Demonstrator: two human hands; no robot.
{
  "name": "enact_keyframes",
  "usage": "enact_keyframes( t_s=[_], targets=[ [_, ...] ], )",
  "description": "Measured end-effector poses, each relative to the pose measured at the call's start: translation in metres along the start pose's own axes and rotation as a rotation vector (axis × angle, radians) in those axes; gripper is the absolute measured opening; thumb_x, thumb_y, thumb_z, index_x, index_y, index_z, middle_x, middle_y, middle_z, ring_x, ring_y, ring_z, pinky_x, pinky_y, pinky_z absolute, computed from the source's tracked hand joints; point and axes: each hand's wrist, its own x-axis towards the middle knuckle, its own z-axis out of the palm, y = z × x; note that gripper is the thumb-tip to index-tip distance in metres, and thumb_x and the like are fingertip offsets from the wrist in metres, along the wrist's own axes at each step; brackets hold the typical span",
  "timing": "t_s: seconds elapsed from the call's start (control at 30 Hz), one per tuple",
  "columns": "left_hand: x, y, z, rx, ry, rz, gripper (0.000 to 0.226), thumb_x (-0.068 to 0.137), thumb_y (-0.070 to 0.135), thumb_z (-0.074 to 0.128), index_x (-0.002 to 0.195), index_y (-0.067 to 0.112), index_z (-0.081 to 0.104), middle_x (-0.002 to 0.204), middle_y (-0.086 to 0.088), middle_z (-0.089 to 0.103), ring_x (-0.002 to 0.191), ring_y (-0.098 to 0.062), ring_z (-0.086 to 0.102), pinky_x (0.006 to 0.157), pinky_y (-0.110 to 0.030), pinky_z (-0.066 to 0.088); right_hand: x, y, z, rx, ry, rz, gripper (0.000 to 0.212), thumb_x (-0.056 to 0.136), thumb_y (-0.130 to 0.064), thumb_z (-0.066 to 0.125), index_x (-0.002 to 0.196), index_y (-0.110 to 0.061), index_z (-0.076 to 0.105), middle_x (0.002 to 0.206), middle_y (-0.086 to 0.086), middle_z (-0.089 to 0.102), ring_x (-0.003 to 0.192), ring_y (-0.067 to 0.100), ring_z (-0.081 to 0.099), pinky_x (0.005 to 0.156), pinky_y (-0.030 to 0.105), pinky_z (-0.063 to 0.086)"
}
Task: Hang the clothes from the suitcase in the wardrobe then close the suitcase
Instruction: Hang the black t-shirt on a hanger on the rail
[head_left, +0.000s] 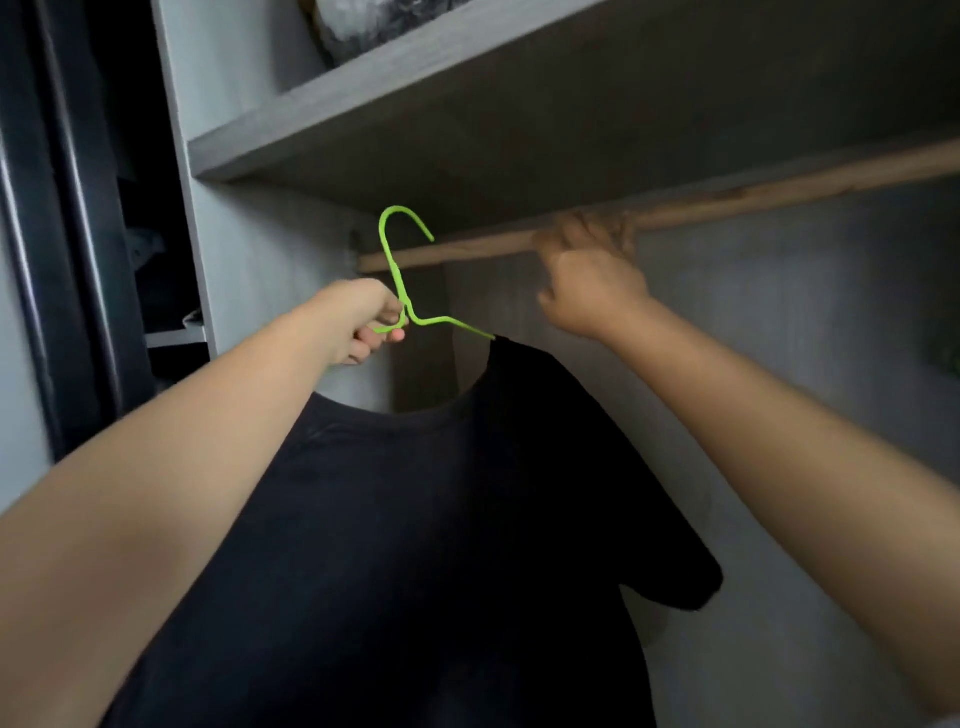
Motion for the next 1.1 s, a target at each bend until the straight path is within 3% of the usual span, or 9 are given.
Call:
enact_keyframes(
  t_s=[0.1, 0.2, 0.33, 0.5, 0.53, 0.6, 0.67, 0.77, 1.1],
  targets=[
    [0.023, 0.002, -0.010, -0.004, 0.008, 0.009, 0.023, 0.094, 0.005, 0.040, 0.072, 0.007, 0.047, 0.057, -0.006, 0.049, 0.018, -0.002, 0.018, 0.025, -0.006, 0.010, 0.014, -0.005, 0.012, -0.027, -0.014, 0.007, 0.056, 0.088, -0.019, 0.048, 0.141, -0.014, 0.030, 0.154, 0.009, 0.014, 0.143, 0.025, 0.008, 0.111, 0.058, -0.004],
    [0.055, -0.001, -0.017, 0.037, 0.070, 0.024, 0.025, 0.094, 0.001, 0.038, 0.070, 0.008, 0.042, 0.029, -0.001, 0.048, 0.015, -0.002, 0.019, 0.029, -0.001, 0.013, 0.027, -0.013, 0.030, -0.096, -0.011, 0.033, 0.054, 0.090, -0.017, 0.044, 0.142, -0.014, 0.028, 0.154, 0.010, 0.013, 0.143, 0.027, 0.007, 0.110, 0.059, -0.006],
    [0.093, -0.003, -0.016, 0.076, 0.106, 0.030, 0.028, 0.095, 0.001, 0.034, 0.069, 0.010, 0.036, 0.020, 0.003, 0.040, 0.011, -0.003, 0.026, 0.030, 0.002, 0.015, 0.035, -0.020, 0.046, -0.246, -0.011, 0.034, 0.061, 0.091, -0.019, 0.038, 0.146, -0.017, 0.012, 0.155, 0.011, 0.003, 0.143, 0.030, -0.001, 0.109, 0.060, -0.010],
    [0.121, -0.020, -0.002, 0.261, 0.114, 0.087, 0.027, 0.096, 0.004, 0.037, 0.114, -0.004, 0.055, 0.066, -0.010, 0.058, 0.011, -0.005, 0.028, 0.023, -0.003, 0.016, 0.041, -0.020, 0.057, -0.408, -0.032, 0.048, 0.073, 0.093, -0.023, 0.038, 0.147, -0.018, -0.011, 0.154, 0.013, -0.014, 0.141, 0.034, -0.014, 0.106, 0.060, -0.014],
    [0.124, -0.024, -0.003, 0.311, 0.115, 0.085, 0.028, 0.095, 0.003, 0.039, 0.115, -0.007, 0.056, 0.061, -0.010, 0.056, 0.014, -0.008, 0.033, 0.023, -0.007, 0.019, 0.042, -0.019, 0.059, -0.419, -0.034, 0.052, 0.075, 0.092, -0.024, 0.039, 0.146, -0.017, -0.012, 0.153, 0.013, -0.015, 0.141, 0.034, -0.015, 0.106, 0.061, -0.014],
    [0.128, -0.030, -0.006, 0.446, 0.138, 0.115, 0.024, 0.090, 0.003, 0.049, 0.106, -0.008, 0.064, 0.049, -0.010, 0.057, 0.035, -0.019, 0.051, 0.035, -0.017, 0.037, 0.042, -0.018, 0.059, -0.433, -0.036, 0.062, 0.077, 0.092, -0.027, 0.041, 0.146, -0.017, -0.013, 0.153, 0.013, -0.017, 0.141, 0.034, -0.016, 0.106, 0.061, -0.014],
    [0.131, -0.035, -0.010, 0.578, 0.165, 0.166, 0.020, 0.086, 0.003, 0.056, 0.098, -0.007, 0.067, 0.074, -0.019, 0.069, 0.070, -0.029, 0.066, 0.062, -0.030, 0.051, 0.042, -0.020, 0.059, -0.445, -0.042, 0.071, 0.078, 0.092, -0.030, 0.041, 0.146, -0.018, -0.013, 0.153, 0.013, -0.017, 0.141, 0.035, -0.016, 0.107, 0.060, -0.013],
    [0.129, -0.041, -0.008, 0.715, 0.235, 0.259, 0.025, 0.087, 0.005, 0.052, 0.107, -0.006, 0.062, 0.111, -0.024, 0.063, 0.105, -0.035, 0.060, 0.086, -0.037, 0.048, 0.040, -0.024, 0.058, -0.436, -0.052, 0.091, 0.079, 0.092, -0.035, 0.043, 0.147, -0.018, -0.012, 0.153, 0.014, -0.017, 0.141, 0.036, -0.017, 0.107, 0.060, -0.013],
    [0.094, -0.049, -0.005, 1.041, 0.337, 0.449, 0.038, 0.085, 0.006, 0.050, 0.123, 0.000, 0.046, 0.123, -0.022, 0.051, 0.116, -0.037, 0.047, 0.086, -0.039, 0.044, 0.035, -0.028, 0.046, -0.301, -0.123, 0.063, 0.078, 0.089, -0.032, 0.047, 0.148, -0.018, -0.001, 0.155, 0.011, -0.013, 0.142, 0.030, -0.016, 0.110, 0.055, -0.014]
  ],
)
